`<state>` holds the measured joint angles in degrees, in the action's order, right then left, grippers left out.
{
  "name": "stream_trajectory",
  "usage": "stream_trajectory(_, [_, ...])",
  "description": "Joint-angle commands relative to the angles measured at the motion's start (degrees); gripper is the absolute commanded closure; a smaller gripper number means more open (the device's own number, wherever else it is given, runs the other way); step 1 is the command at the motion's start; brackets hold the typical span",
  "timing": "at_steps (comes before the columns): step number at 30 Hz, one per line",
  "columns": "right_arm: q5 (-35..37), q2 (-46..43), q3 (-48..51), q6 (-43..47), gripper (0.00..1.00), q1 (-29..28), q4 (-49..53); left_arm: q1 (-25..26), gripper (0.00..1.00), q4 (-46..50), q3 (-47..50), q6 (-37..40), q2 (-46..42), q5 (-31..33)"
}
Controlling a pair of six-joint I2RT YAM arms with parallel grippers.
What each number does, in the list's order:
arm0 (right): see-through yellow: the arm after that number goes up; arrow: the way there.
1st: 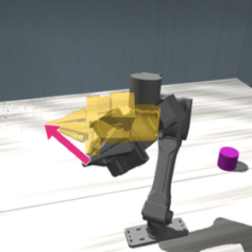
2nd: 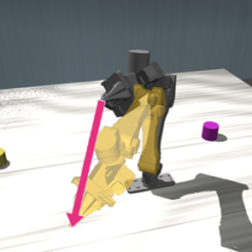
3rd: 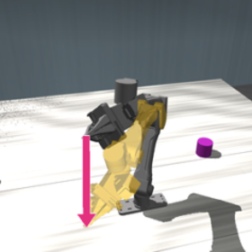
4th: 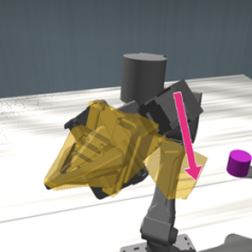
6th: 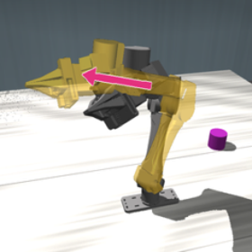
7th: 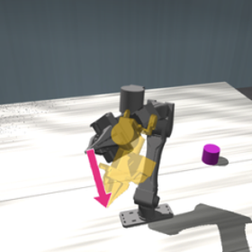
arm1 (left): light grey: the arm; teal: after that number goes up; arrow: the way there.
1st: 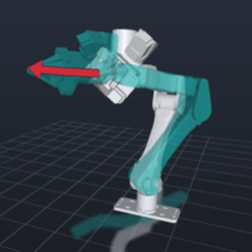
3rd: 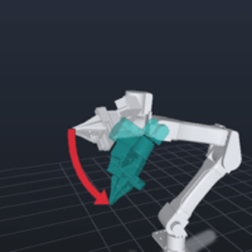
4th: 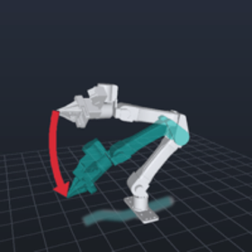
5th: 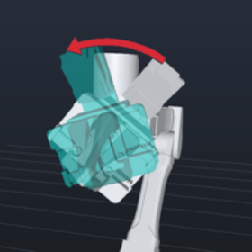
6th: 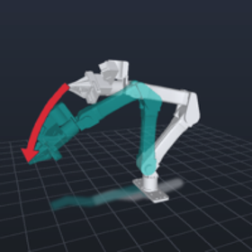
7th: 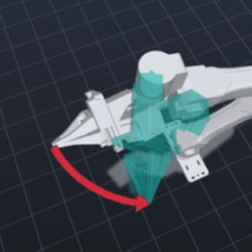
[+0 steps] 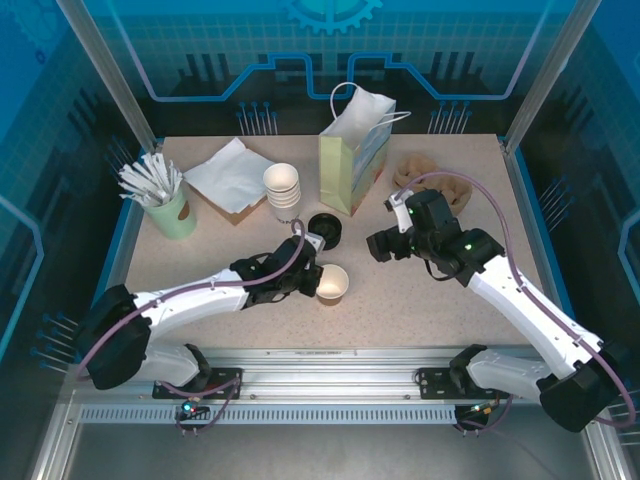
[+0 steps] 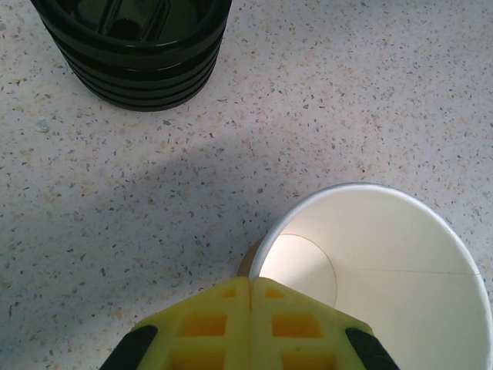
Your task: Pack the takeout coffee
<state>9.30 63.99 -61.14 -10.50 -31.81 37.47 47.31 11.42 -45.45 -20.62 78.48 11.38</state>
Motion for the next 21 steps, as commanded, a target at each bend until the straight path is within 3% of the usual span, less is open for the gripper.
stream_trajectory(1, [-1.4,0.8,0.4,-0.9,0.09,0.3,-0.5,0.3,0.97,-2.1,0.7,0.8,0.9,1.3])
stream_trajectory(3, [-1.7,1.0,0.4,-1.1,0.09,0.2,-0.6,0.2,0.93,-2.4,0.8,0.6,1.0,1.1])
stream_trajectory(8, [-3.1,2.6,0.0,-2.1,0.09,-0.7,-2.6,0.2,0.69,-2.5,0.2,0.5,-0.8,2.0])
stream_trajectory(12, [-5.5,6.6,-0.6,-5.4,0.11,-2.5,-7.7,-1.0,0.56,-2.4,-0.5,0.4,-4.4,2.8])
stream_trajectory(18, [-0.4,21.4,-7.9,-13.2,0.25,-6.3,-10.5,-10.3,0.45,-2.9,0.0,-3.3,-9.5,-4.5])
stream_trajectory(21, [2.9,28.4,-12.2,-13.9,0.32,-6.7,-10.4,-12.4,0.39,-1.8,-0.4,-3.4,-10.5,-5.1])
